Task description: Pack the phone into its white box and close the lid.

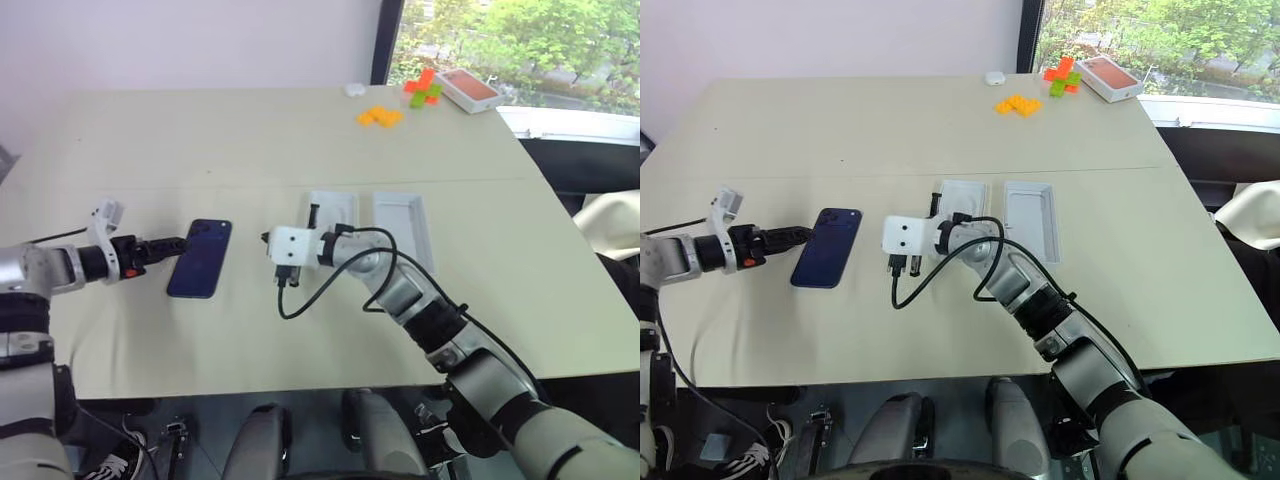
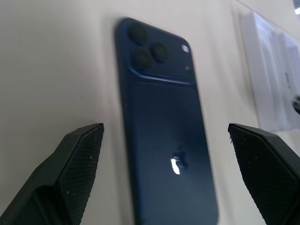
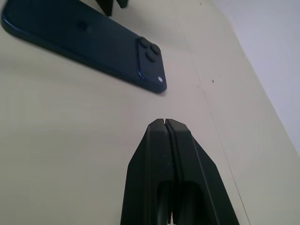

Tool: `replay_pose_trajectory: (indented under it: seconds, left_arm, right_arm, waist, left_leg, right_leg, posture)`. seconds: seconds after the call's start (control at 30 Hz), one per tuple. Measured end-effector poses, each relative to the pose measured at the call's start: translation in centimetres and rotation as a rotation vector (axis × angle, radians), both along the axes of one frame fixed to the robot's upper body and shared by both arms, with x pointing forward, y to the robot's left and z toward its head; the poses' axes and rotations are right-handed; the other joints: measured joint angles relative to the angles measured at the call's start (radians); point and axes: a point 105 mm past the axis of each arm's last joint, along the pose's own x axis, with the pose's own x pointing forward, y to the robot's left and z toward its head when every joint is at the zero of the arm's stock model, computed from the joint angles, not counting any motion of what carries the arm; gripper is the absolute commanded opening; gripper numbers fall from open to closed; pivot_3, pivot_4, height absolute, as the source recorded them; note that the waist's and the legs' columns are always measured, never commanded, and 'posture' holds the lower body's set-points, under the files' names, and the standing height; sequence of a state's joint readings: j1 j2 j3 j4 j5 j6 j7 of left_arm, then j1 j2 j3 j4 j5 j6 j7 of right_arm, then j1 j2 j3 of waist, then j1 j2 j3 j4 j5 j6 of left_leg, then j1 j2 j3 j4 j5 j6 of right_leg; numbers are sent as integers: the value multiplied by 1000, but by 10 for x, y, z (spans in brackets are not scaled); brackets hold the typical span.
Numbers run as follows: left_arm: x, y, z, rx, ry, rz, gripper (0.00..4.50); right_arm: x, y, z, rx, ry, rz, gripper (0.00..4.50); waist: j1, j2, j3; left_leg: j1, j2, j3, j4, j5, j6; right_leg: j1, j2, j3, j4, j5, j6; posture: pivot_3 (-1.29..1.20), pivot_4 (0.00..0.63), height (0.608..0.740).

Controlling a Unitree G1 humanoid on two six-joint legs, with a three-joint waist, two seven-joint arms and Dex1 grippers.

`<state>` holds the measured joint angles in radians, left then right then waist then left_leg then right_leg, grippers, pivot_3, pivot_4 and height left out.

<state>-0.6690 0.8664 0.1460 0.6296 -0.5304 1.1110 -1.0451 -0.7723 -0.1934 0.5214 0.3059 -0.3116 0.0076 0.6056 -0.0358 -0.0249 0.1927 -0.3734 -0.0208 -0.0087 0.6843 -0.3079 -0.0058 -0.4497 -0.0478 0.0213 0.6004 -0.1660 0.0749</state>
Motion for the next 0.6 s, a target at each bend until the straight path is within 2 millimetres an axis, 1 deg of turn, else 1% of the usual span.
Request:
replay_pose_trajectory:
  seconds: [0.13, 0.23, 0.33, 0.4, 0.5, 0.6]
  left_arm:
    - [2, -11, -3, -7, 10, -53, 4500]
    - [4, -14, -3, -28, 17, -57, 4500]
    - [4, -18, -3, -52, 29, -66, 4500]
    - [2, -21, -3, -64, 40, -79, 4500]
    - [-4, -27, -3, -72, 58, -111, 4500]
    - [-9, -31, -4, -73, 63, -136, 4500]
  right_arm:
    - [0, -1, -2, 0, 4, -1, 45]
    - [-2, 0, -5, -9, 1, 5, 45]
    - [-5, 6, -8, -20, -2, 24, 45]
    - [-8, 10, -16, -67, 3, 53, 45]
    - [-15, 15, -36, -156, 46, 95, 45]
    - [-18, 21, -45, -209, 68, 110, 45]
  waist:
    - [1, 0, 0]
    - [2, 0, -1]
    - [2, 0, -1]
    - [1, 0, -1]
    - [-4, 0, -1]
    - [-7, 0, -1]
  left_leg:
    - [1, -1, 0, 0, 0, 0]
    - [1, -1, -1, 0, 0, 0]
    - [1, -1, -1, 0, 0, 0]
    - [1, -1, -1, 0, 0, 0]
    - [1, -1, -1, 0, 0, 0]
    - [1, -1, -1, 0, 0, 0]
  right_leg:
    - [1, -1, 0, 1, 0, 0]
    - [2, -1, 0, 1, 0, 0]
    - [2, -1, 0, 1, 0, 0]
    - [2, -1, 0, 0, 0, 0]
    - [2, -1, 0, 0, 0, 0]
    - [2, -1, 0, 0, 0, 0]
  posture:
    - [0, 150, 740]
    - [0, 150, 740]
    - [0, 150, 740]
    - [0, 150, 740]
    - [0, 150, 740]
    - [0, 150, 740]
